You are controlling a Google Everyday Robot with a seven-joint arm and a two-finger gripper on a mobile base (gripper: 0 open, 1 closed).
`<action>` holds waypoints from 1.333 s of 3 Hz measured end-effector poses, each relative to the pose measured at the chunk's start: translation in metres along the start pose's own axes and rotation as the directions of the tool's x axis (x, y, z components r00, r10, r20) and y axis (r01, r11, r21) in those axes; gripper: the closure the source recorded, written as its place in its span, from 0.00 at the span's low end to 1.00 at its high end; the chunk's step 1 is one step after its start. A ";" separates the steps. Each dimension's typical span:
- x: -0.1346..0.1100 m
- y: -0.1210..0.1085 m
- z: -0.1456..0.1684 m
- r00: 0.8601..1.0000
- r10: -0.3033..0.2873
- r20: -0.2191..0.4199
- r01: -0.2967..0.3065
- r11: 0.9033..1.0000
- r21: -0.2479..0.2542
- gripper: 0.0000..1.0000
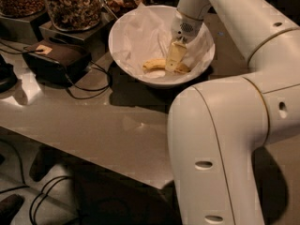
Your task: Pick banana from white bowl
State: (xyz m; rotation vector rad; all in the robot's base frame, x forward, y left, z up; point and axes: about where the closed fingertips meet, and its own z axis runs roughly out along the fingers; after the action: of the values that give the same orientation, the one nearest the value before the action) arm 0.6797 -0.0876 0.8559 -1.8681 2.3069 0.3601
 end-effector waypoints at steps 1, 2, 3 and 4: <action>0.005 -0.003 0.008 1.000 0.005 -0.006 -0.005 1.000 -0.014 0.52; 0.009 -0.005 0.014 1.000 0.007 -0.024 -0.008 1.000 -0.013 0.71; 0.009 -0.005 0.014 1.000 0.007 -0.024 -0.008 1.000 -0.013 0.94; 0.009 -0.005 0.014 1.000 0.007 -0.024 -0.008 1.000 -0.013 1.00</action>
Offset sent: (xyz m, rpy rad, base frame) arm -0.0311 -0.0233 -0.0140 -0.0790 0.1397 0.0324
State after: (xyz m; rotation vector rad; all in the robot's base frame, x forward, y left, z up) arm 0.6820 -0.0932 0.8401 -1.8801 2.3327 0.3564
